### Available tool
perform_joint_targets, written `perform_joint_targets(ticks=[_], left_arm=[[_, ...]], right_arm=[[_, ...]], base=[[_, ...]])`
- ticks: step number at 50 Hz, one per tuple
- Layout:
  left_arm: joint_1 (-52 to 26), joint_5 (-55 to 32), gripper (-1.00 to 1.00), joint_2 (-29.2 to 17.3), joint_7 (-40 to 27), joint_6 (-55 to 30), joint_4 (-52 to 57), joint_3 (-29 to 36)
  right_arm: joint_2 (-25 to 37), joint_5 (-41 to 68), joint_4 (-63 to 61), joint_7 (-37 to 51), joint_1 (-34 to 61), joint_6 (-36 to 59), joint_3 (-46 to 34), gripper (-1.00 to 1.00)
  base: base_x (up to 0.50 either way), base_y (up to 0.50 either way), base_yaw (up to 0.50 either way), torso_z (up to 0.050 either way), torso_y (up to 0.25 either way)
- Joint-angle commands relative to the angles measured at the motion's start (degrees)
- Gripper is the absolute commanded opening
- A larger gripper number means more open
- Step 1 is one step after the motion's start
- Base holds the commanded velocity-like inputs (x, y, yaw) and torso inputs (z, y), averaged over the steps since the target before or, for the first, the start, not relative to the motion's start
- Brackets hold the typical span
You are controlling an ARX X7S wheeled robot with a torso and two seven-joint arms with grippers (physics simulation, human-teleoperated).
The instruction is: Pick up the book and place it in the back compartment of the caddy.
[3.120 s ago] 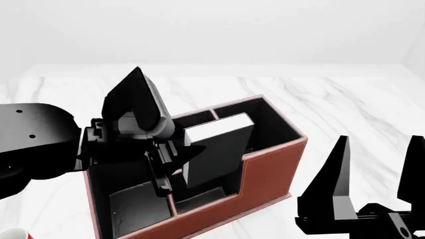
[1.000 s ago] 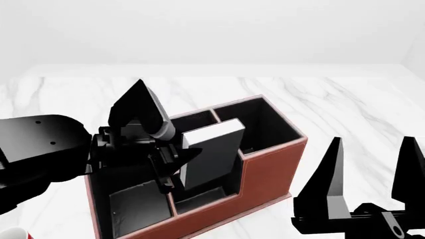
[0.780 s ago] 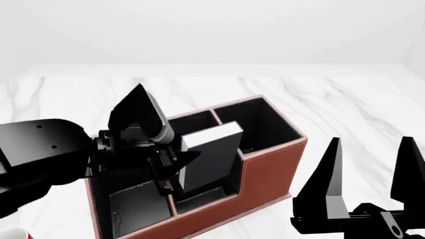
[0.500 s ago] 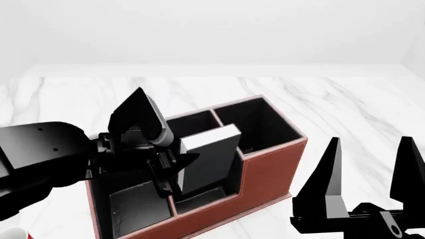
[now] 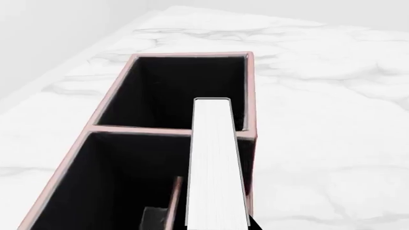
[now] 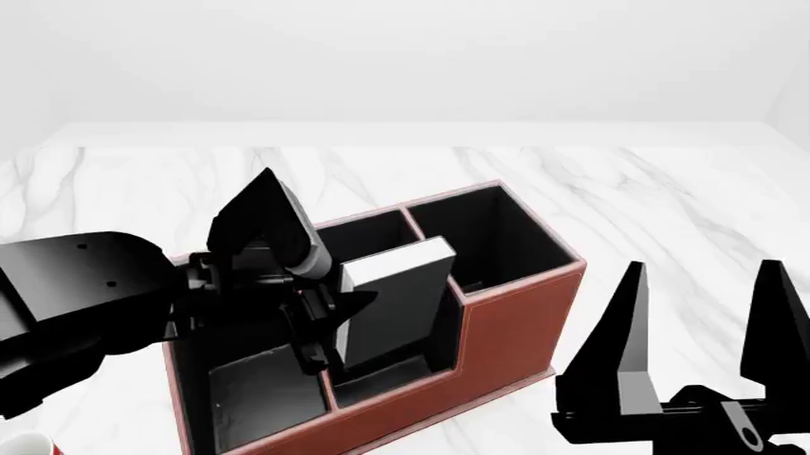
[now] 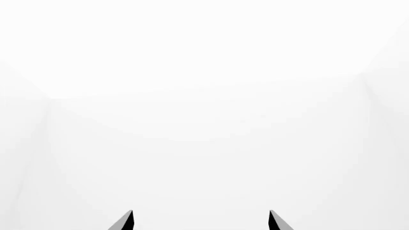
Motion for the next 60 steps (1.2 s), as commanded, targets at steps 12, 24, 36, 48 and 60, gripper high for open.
perform_joint_targets(ticks=[12, 24, 36, 48, 60], left_arm=[[-0.48, 1.56, -1.0, 0.91, 0.56, 1.44, -1.66, -1.96], [-0.28, 2.33, -1.0, 1.19, 0.51, 1.73, -2.44, -1.45], [0.6, 3.72, -1.0, 1.87, 1.0, 2.9, -3.46, -0.48], [1.11, 4.63, 1.0, 2.78, 0.46, 4.35, -4.71, -0.6], [1.16, 4.59, 1.0, 2.25, 0.55, 4.7, -3.69, -0.69]], right_arm=[[-0.83, -0.97, 0.34, -0.99, 0.07, -0.23, 0.82, 1.0], [-0.8, -1.06, 0.53, -0.89, 0.17, -0.31, 0.6, 1.0], [-0.69, -1.08, 0.45, -0.75, 0.28, -0.15, 0.44, 1.0], [-0.56, -1.05, 0.77, -0.62, 0.28, -0.39, 0.41, 1.0], [-0.4, -0.94, 0.68, -0.43, 0.32, -0.3, 0.44, 1.0]], base=[[0.0, 0.0, 0.0, 0.0, 0.001], [0.0, 0.0, 0.0, 0.001, 0.002], [0.0, 0.0, 0.0, 0.0, 0.001], [0.0, 0.0, 0.0, 0.0, 0.001], [0.0, 0.0, 0.0, 0.0, 0.0]])
